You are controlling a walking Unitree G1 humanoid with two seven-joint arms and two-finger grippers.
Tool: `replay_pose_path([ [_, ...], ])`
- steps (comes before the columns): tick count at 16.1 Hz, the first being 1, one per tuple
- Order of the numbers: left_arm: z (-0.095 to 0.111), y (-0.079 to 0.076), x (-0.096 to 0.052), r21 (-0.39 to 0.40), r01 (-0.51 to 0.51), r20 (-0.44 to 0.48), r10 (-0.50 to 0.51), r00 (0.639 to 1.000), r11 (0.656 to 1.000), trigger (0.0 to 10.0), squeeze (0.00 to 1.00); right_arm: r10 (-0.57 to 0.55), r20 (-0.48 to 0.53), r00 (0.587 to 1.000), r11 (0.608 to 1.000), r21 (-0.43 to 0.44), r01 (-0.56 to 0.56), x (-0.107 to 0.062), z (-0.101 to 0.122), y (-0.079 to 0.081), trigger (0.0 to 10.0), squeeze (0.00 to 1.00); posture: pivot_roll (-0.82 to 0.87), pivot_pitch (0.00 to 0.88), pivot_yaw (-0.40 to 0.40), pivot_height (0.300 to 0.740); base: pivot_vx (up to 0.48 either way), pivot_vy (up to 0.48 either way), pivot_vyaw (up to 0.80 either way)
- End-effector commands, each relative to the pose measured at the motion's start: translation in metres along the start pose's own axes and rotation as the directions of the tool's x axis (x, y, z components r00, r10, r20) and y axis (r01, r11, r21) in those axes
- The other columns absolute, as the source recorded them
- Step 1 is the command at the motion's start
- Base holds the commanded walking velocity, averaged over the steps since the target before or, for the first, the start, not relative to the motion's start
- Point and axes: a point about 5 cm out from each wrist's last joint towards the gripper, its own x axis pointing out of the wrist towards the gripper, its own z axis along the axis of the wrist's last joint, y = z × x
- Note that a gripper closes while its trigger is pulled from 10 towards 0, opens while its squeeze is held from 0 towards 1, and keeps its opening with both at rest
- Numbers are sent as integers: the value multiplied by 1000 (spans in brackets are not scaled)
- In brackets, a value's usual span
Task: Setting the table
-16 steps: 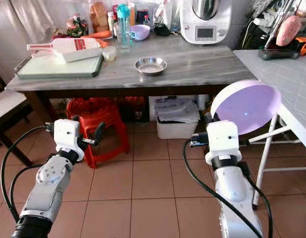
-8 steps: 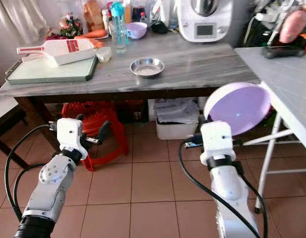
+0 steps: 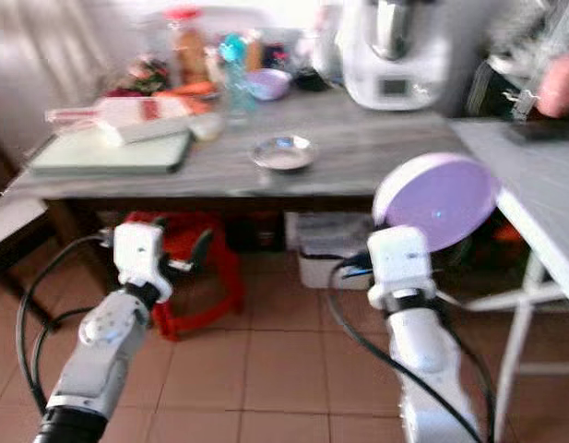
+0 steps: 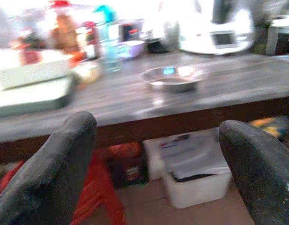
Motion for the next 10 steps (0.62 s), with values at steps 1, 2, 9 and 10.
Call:
replay_pose_path([
  [1, 0, -2, 1, -6, 14, -5, -15, 1000, 1000, 10000, 0, -3, 14, 1000, 1000, -4, 3, 0, 3, -3, 10000, 0, -68, 0, 25, 740, 334, 0, 0],
  [2, 0, -3, 1, -8, 17, -6, -17, 1000, 1000, 10000, 0, 1, 16, 1000, 1000, -9, -1, 1, 3, -4, 10000, 0, -68, 0, 24, 740, 334, 0, 0],
  [9, -1, -4, 3, -11, 18, -8, -18, 1000, 1000, 10000, 0, 15, 18, 1000, 1000, -8, -15, 0, 4, -1, 10000, 0, -76, 0, 22, 740, 331, 0, 0],
  [10, -1, -4, 3, -10, 16, -10, -16, 1000, 1000, 10000, 0, 13, 14, 1000, 1000, -10, -13, 0, 3, -2, 10000, 0, -76, 0, 22, 740, 330, 0, 0],
])
